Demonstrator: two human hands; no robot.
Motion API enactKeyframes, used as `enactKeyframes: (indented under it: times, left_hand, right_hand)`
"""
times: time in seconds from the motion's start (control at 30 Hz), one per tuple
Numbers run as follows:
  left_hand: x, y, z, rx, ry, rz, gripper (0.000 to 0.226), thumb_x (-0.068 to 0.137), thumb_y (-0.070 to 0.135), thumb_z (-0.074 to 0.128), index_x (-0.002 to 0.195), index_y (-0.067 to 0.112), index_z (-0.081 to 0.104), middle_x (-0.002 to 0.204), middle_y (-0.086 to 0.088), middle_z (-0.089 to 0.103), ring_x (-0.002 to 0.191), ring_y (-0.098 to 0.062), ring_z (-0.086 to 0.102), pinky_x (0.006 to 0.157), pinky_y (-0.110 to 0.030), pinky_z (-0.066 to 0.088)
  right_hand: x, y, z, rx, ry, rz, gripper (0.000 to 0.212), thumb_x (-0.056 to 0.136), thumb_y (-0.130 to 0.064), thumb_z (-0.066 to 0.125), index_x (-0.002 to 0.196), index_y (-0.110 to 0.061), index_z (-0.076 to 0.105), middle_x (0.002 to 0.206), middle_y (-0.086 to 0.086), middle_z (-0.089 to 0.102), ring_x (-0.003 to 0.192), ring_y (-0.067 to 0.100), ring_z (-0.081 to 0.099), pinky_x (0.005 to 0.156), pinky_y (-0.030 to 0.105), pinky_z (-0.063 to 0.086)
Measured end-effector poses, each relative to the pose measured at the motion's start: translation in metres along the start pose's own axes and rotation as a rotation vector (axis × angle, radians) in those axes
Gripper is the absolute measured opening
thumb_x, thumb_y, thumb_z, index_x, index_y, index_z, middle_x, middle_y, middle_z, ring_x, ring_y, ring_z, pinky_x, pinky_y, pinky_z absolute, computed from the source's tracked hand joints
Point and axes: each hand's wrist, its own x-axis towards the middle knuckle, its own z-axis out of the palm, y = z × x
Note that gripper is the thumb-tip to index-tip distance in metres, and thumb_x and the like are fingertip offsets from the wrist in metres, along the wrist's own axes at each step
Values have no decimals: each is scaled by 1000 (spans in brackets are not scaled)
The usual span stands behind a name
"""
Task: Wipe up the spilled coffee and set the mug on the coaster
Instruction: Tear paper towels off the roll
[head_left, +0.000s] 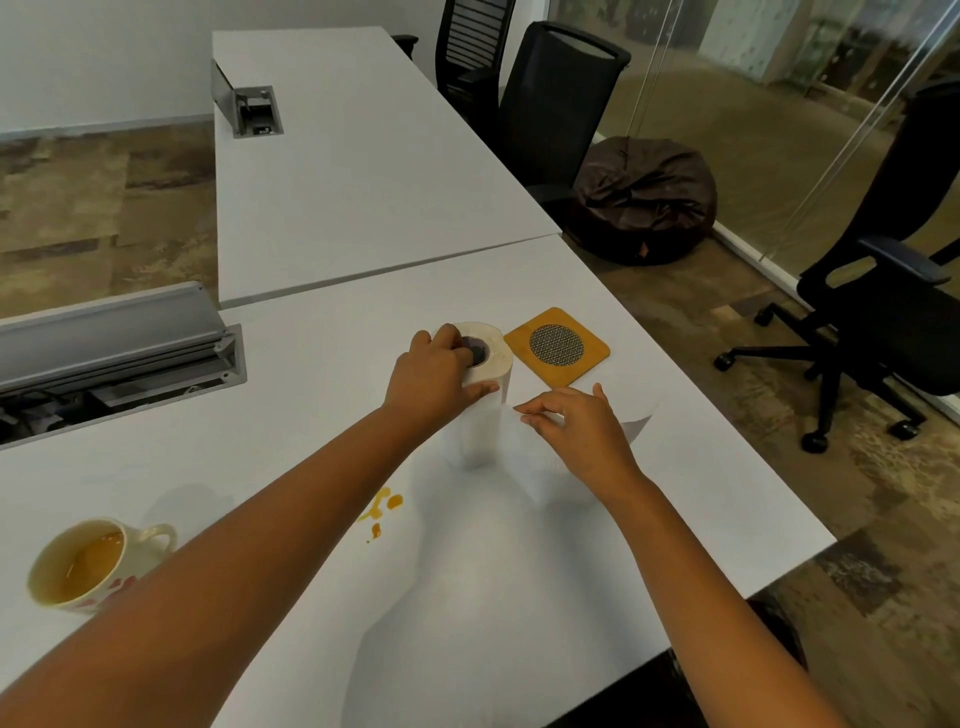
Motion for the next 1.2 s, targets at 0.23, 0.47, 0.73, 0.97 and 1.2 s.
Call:
enactKeyframes:
  times: [0.23,0.47,0.73,0.97,1.2]
  left_hand:
    - [0,-2,0,-17,-5,4,54,82,51,57,124,17,56,124,-4,49,107,-25,43,79,-29,38]
    - [-4,-10,-5,189,-80,127,69,71,47,71,128,16,48,132,-5,44,109,-28,42,84,-37,45]
    - [-1,-8,-1,185,-74,132,59,78,33,69,129,15,46,134,-6,45,110,-30,43,87,-38,45]
    - [-1,-11,2,170,-60,125,59,77,35,69,127,15,48,132,-6,47,107,-31,44,84,-38,45]
    - [0,-9,3,147,-59,106,57,76,38,70,124,14,50,128,-5,50,105,-31,43,80,-38,44]
  right_hand:
    - [-7,4,-9,-103,-80,69,46,85,-46,57,126,-27,55,130,1,60,123,19,51,117,46,1]
    - [-7,23,-24,-261,-151,214,49,86,-53,52,121,-19,60,124,7,63,117,24,55,117,44,7]
    - [-9,28,-29,-153,-118,266,49,84,-50,56,118,-15,62,121,9,65,113,28,57,112,47,30]
    - [-6,35,-28,-115,-227,357,64,81,-53,60,132,-17,49,139,8,51,126,30,47,112,48,31]
    - [-8,47,-33,-71,-235,424,57,80,-46,65,125,-12,56,129,10,59,116,29,55,102,42,43]
